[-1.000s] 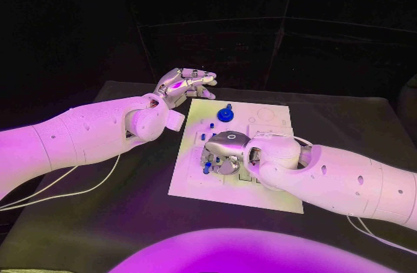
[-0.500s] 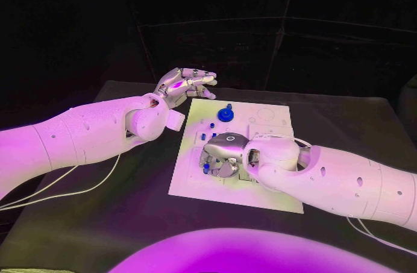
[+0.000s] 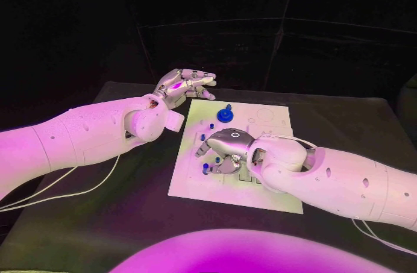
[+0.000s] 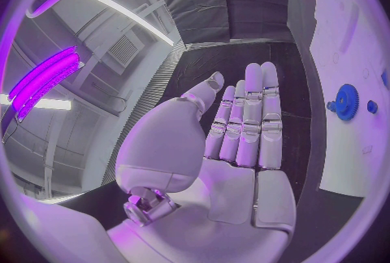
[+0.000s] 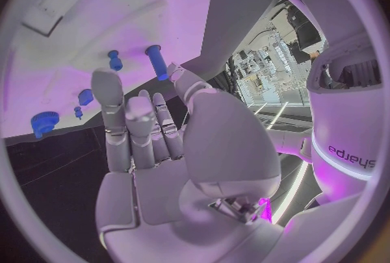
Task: Assemble the parts on the task board
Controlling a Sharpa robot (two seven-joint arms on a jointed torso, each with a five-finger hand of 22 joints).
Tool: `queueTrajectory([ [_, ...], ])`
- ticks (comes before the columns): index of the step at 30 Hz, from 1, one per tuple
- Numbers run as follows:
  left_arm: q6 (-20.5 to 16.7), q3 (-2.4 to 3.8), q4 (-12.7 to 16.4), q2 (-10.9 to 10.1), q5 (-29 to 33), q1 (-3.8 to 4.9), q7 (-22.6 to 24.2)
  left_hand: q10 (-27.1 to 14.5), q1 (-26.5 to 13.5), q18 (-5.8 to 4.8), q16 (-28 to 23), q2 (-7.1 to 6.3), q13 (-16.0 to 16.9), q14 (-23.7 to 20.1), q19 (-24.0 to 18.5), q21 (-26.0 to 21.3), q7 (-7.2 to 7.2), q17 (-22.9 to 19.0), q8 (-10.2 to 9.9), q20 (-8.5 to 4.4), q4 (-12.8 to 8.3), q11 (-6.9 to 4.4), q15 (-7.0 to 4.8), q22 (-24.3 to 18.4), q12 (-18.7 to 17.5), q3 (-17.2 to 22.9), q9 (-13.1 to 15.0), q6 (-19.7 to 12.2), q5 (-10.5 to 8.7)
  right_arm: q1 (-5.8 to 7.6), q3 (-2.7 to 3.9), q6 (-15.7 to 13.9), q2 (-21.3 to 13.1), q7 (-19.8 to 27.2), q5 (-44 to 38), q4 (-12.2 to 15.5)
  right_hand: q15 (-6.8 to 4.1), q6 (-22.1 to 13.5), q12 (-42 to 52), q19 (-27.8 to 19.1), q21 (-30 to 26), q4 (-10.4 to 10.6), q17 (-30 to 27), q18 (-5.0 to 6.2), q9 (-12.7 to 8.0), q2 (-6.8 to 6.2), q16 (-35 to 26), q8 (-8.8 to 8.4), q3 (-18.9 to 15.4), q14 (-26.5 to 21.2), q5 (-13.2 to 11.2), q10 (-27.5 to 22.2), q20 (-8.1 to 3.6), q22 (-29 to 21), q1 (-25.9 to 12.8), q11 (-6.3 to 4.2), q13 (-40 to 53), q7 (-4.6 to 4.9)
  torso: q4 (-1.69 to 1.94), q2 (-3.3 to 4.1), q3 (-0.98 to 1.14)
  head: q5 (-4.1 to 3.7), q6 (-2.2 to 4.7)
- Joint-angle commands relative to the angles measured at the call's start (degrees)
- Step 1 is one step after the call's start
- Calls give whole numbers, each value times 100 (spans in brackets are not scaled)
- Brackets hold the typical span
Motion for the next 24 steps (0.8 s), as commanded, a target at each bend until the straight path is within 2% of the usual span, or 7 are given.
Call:
queueTrajectory([
  [1,74,3,4,-8,11,10,40,0,-2,23,-25,34,-6,-30,23,-19,-17,8,16,16,-5,-29,2,-7,19,-16,-1,-12,16,9,3,-706,-186,203,235,170,4,-74,64,-47,-52,5,-39,40,2,45,-34,-11,-119,-55,36,-59,14,-47,-4,1,12,1,-9,-10,-1,-38,30],
  [7,69,2,-4,-21,11,10,43,-2,2,23,-26,38,-6,-31,23,-19,-17,8,17,15,-7,-29,2,-8,20,-13,-2,-14,18,103,19,-965,-960,163,1100,725,-67,102,677,21,-31,140,-46,34,47,151,-4,88,-478,-28,68,624,-35,-2,-97,-104,138,-16,-1,-19,-13,-231,128],
  [9,64,2,-7,-29,12,10,43,-2,2,23,-26,38,-6,-31,23,-19,-17,8,17,15,-7,-29,2,-8,20,-13,-2,-14,18,193,24,-972,-1305,43,1664,894,-118,362,1027,121,115,263,154,0,96,211,142,220,-563,52,84,1217,-70,207,-220,-177,262,-34,-8,-30,-19,-295,154],
  [14,48,2,-10,-47,12,10,47,-2,1,23,-26,38,-6,-32,24,-19,-17,8,18,15,-7,-29,2,-8,21,-13,-2,-14,17,296,27,-919,-2103,-400,2362,1238,-355,789,1917,633,953,469,1026,-200,164,151,753,481,-878,350,248,2195,-267,1388,-398,-467,779,-262,-41,-55,-40,-480,213],
  [17,39,2,-2,-62,12,10,51,-2,1,23,-26,38,-6,-32,24,-19,-17,8,18,15,-7,-29,2,-8,21,-13,-2,-14,17,316,24,-905,-2472,-707,2529,1385,-438,865,2679,755,1190,567,1212,-260,170,161,893,591,-1117,404,266,2254,-374,1713,-382,-556,1428,-353,-72,-77,-53,-622,230],
  [20,31,1,5,-73,12,10,53,-2,1,23,-26,38,-6,-32,24,-19,-17,8,18,15,-7,-29,2,-8,21,-13,-2,-14,17,322,21,-926,-2728,-1007,2588,1477,-452,868,4363,824,1371,809,1529,-309,186,242,1115,730,-1435,456,542,2273,-397,1970,-479,-599,3278,-403,-98,-93,-60,-749,248],
  [24,24,1,14,-89,12,10,57,0,-1,23,-26,38,-6,-31,24,-20,-18,9,21,16,-6,-29,3,-9,24,-14,-1,-11,17,317,16,-967,-2973,-1489,2537,1560,-488,829,6072,912,1613,1175,2043,-366,234,325,1443,924,-1833,526,595,2566,-408,2330,-681,-619,5305,-413,-147,-118,-68,-862,251],
])
